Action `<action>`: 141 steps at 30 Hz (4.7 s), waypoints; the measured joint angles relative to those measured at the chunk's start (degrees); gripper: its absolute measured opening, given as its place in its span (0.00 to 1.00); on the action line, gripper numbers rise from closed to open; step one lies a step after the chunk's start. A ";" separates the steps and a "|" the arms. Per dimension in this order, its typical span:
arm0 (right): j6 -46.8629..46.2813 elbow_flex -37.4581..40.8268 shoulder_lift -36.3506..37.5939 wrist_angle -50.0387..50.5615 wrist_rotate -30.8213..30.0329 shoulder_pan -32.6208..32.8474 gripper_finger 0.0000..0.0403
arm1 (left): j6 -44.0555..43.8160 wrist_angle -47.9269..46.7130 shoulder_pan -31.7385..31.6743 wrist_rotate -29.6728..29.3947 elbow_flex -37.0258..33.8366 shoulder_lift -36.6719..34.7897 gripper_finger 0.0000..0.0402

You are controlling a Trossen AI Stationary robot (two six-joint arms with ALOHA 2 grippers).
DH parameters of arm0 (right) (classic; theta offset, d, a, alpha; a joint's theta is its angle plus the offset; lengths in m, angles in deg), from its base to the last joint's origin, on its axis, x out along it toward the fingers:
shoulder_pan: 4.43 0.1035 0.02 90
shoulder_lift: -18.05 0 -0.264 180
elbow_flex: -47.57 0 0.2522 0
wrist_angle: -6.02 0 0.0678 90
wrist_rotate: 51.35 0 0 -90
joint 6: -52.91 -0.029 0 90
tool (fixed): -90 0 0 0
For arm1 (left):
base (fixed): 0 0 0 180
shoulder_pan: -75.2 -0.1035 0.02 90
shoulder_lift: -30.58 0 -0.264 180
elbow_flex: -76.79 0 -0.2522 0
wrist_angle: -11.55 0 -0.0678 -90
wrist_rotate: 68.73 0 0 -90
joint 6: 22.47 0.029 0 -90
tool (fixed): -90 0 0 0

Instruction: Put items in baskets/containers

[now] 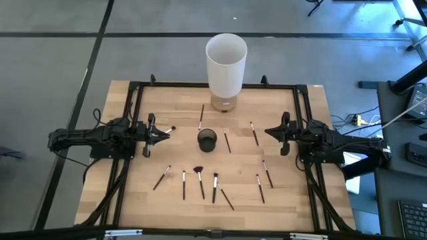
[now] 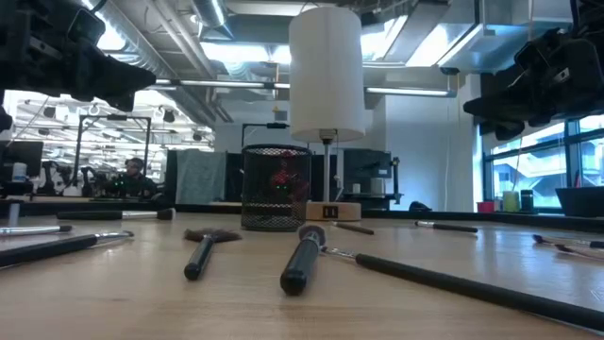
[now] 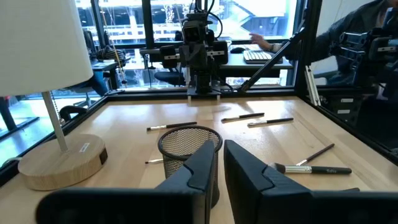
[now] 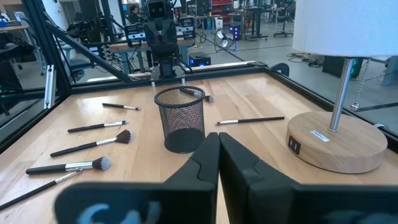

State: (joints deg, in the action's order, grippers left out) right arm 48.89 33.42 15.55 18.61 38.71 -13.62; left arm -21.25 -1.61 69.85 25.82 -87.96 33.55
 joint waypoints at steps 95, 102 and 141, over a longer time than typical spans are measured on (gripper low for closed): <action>-26.79 -0.63 -6.85 -3.14 -12.03 -0.11 0.03 | -0.02 -0.40 -0.01 0.01 0.01 0.00 0.08; -34.27 -10.28 -21.99 4.26 -12.46 -2.60 0.03 | -0.43 -0.40 -0.02 -1.14 0.00 0.01 0.08; -34.48 -46.05 -88.13 31.94 -3.65 -12.41 0.24 | -4.83 -0.59 -0.01 -4.37 -0.15 0.02 0.08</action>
State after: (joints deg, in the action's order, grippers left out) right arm 14.41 -12.63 -72.58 50.55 35.06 -26.03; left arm -26.09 -2.20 69.84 21.45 -88.11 33.57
